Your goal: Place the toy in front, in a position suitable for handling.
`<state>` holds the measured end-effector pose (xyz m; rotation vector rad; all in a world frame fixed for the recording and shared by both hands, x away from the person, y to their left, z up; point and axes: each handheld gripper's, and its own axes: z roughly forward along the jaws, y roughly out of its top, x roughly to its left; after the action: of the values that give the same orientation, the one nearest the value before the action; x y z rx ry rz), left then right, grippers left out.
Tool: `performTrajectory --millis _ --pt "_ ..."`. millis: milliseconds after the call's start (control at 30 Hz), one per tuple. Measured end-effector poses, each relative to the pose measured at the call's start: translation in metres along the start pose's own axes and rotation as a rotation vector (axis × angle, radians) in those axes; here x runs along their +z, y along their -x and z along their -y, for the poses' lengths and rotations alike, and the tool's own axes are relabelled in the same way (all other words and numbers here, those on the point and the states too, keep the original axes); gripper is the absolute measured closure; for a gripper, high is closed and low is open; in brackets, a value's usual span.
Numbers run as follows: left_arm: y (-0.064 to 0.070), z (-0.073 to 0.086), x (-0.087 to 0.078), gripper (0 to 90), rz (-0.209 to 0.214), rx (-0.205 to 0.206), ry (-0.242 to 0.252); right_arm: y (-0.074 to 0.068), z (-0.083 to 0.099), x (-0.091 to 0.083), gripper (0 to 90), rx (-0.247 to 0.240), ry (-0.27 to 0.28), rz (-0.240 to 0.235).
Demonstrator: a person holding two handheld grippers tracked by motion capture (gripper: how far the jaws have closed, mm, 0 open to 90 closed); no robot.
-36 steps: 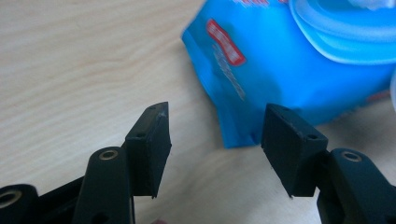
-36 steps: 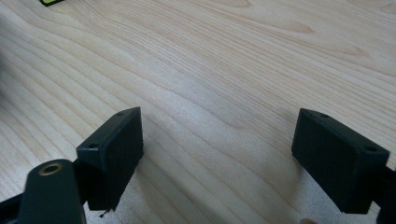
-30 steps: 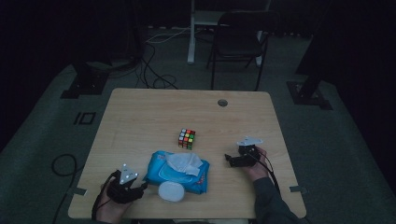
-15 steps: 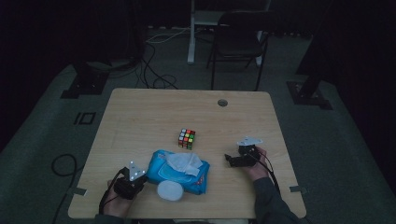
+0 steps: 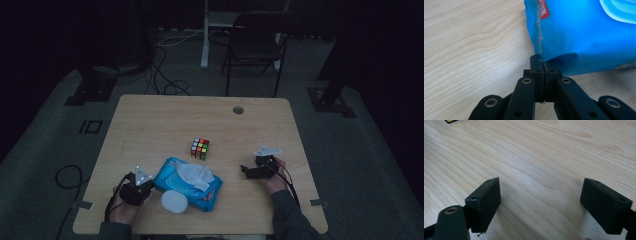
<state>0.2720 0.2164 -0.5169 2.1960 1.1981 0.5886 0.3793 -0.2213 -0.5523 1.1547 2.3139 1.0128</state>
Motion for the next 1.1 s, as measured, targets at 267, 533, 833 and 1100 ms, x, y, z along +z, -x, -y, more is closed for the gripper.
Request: performTrajectory --millis 267,533,833,1100 --pt "-0.022 -0.006 0.007 89.0 -0.006 -0.032 -0.004 0.000 0.000 0.000 16.3 0.000 0.000 0.000" --pt "-0.057 -0.023 0.023 79.0 -0.045 -0.077 -0.020 0.000 0.000 0.000 16.3 0.000 0.000 0.000" --pt "-0.083 -0.043 0.046 76.1 -0.054 -0.125 -0.062 0.000 0.000 0.000 16.3 0.000 0.000 0.000" --pt "-0.071 -0.041 0.008 68.2 -0.047 -0.115 0.036 0.000 0.000 0.000 16.3 -0.001 0.001 0.000"
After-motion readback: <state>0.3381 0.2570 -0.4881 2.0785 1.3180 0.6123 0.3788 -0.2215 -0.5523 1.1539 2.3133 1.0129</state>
